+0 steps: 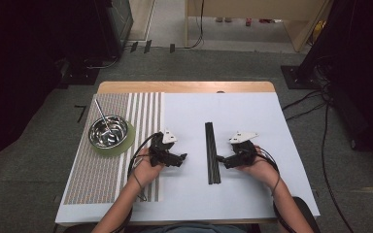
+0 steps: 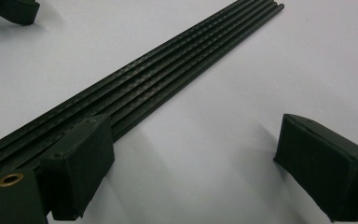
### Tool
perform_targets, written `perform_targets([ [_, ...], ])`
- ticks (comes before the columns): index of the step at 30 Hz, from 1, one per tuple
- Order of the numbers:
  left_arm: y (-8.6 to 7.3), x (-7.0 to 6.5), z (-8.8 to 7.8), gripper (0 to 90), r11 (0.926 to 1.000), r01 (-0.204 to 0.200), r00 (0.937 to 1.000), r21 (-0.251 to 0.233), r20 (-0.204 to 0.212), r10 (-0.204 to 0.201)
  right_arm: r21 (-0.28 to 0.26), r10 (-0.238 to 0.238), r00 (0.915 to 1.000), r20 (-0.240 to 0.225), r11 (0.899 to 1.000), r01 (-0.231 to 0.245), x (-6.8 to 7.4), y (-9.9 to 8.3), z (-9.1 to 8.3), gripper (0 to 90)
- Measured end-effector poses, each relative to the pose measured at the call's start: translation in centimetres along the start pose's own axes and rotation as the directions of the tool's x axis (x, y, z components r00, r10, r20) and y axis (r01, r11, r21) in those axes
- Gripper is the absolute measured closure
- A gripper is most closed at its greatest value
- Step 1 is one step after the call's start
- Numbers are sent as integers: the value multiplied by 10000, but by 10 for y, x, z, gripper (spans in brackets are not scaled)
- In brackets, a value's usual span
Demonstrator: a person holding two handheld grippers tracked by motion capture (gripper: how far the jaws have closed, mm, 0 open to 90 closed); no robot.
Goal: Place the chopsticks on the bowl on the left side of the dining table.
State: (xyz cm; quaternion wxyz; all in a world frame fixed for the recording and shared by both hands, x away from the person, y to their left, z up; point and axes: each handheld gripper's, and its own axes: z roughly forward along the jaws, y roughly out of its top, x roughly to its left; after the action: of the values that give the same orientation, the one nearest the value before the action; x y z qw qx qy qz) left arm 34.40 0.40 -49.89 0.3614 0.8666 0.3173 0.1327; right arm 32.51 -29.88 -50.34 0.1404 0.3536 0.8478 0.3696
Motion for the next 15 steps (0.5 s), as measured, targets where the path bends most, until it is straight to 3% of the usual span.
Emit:
perform_targets([
  [15, 0, 0, 0, 88, 10000, 33, 10000, 20, 30, -33, -9, 20, 10000, -7, 10000, -20, 0, 0, 0, 109],
])
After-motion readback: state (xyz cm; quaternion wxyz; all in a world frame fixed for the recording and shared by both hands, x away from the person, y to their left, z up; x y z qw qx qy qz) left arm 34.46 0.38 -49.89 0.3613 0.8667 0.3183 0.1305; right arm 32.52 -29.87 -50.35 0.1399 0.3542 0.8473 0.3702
